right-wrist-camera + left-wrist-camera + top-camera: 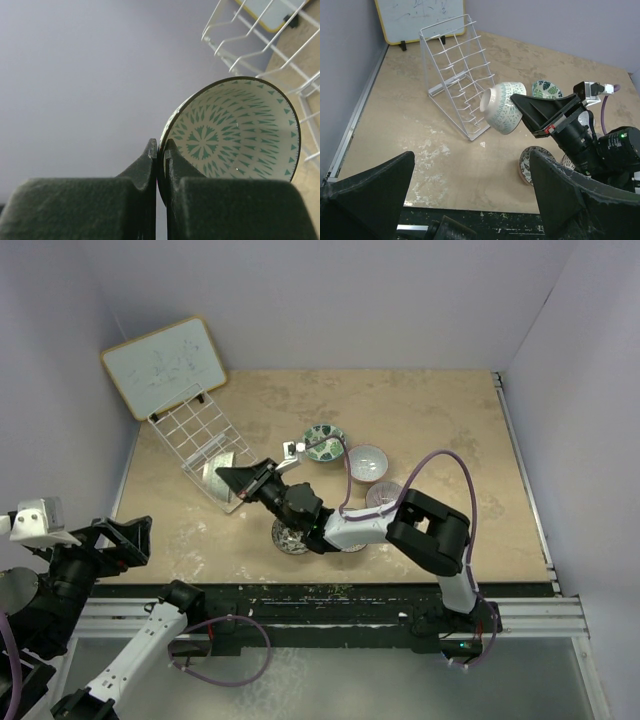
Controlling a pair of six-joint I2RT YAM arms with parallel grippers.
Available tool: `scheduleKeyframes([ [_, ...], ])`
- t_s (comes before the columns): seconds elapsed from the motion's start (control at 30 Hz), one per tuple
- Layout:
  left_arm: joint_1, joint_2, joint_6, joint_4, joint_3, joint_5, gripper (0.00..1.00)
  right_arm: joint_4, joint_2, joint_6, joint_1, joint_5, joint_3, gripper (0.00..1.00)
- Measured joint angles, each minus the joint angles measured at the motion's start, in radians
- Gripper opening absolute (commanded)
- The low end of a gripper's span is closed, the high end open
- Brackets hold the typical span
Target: Load the bowls into the dish rack
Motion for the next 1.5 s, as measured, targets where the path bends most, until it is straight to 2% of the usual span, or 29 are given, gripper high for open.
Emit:
scheduleKeyframes([
  [0.37,0.000,-0.016,-0.008,-0.023,0.012,0.027,0.99,-0.027,-0.042,-0.017,0.071,0.002,-0.035,0.00],
  [0.77,0.000,-0.017,-0.007,-0.069,0.058,0.026,0.99,-0.193,-0.039,-0.005,0.082,-0.005,0.023,0.00],
  [1.0,0.000,-0.017,-0.006,-0.070,0.058,0.026,0.99,-0.230,-0.031,0.016,0.004,-0.019,0.031,0.00],
  [1.27,0.000,-0.011,-0.006,-0.067,0.061,0.023,0.99,-0.242,0.084,0.056,-0.138,-0.120,0.076,0.00],
  [1.5,0.000,-0.009,-0.003,-0.040,0.027,0.022,0.99,-0.247,0.109,0.076,-0.136,-0.203,0.076,0.00],
])
